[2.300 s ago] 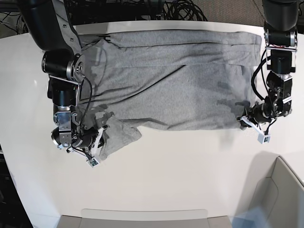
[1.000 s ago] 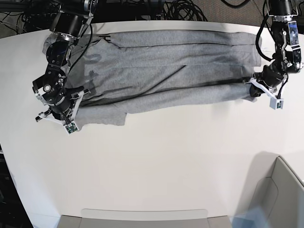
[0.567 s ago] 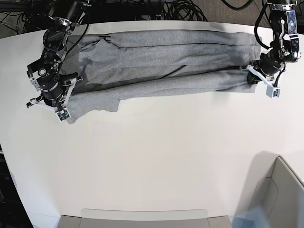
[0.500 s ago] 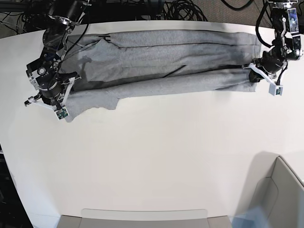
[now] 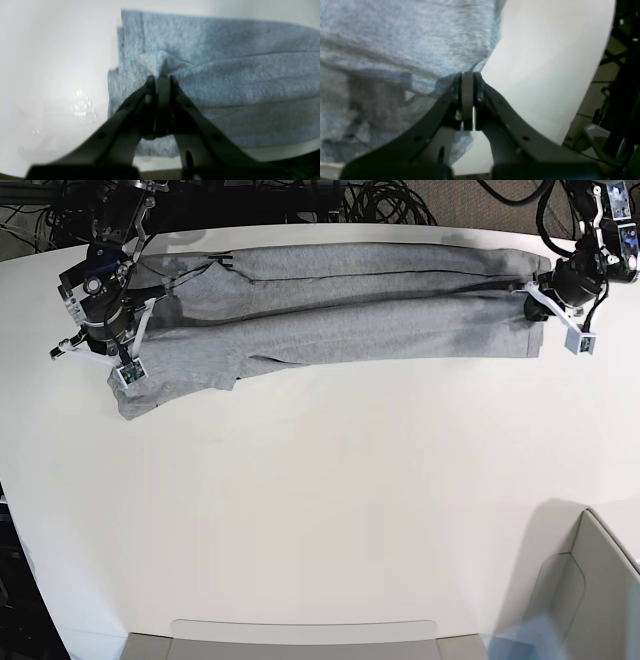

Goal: Fold the T-shirt properly
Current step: 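Fold the hem edge up over the shirt toward the collar, then release and regrasp the folded strip ends with both grippers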

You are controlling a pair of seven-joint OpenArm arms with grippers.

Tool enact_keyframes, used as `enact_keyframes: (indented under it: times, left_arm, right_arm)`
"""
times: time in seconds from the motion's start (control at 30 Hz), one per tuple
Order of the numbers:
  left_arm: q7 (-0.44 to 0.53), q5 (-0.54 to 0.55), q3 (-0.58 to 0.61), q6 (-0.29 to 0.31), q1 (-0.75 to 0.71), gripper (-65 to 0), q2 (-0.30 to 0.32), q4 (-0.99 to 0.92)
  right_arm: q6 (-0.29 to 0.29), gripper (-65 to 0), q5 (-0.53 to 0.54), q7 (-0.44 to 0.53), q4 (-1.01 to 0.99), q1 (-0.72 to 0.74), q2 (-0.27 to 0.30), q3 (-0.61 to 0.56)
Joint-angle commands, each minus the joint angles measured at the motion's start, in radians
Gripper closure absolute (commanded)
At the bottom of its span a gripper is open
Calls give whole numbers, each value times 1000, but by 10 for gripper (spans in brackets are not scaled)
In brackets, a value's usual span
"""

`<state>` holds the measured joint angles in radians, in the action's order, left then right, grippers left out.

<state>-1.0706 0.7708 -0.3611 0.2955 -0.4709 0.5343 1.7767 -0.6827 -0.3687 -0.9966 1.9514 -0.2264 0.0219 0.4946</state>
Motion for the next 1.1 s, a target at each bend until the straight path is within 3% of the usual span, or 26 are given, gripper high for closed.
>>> enact_keyframes:
  times: [0.0,0.1,0.3,0.4,0.53,0.63,0.8,1.07]
  left_arm:
    - [19,-1,-13,-2,-4,0,17,12]
    - [19,-3,-3,-2,-9,0,10,5]
    - [8,-3,-13,-3,-4,-16,-10,-16]
    - [11,-3,-13,1,-9,-162,-10,-13]
    - [11,0,-14,6,-24,-170,-10,71]
    - [8,2,-14,1,-27,-195,-12,121]
    - [8,0,-16,-2,-30,-307,-23,125]
    - [-63,2,-117,6,-22,-317,-55,125]
  right_arm:
    - [-15,0,-5,29,16,-1,8,3]
    - [-15,0,-8,83,13,-38,0,3]
    - [-15,-6,-11,81,10,-31,-13,3]
    - [-15,-134,-3,81,10,-31,-9,2]
    - [-15,-237,-3,83,12,-21,-6,0]
    - [-15,-241,-3,83,12,-9,-10,2]
    - [-15,-241,-3,83,12,-1,-4,2]
    - [-15,-241,-3,83,12,29,-10,-6]
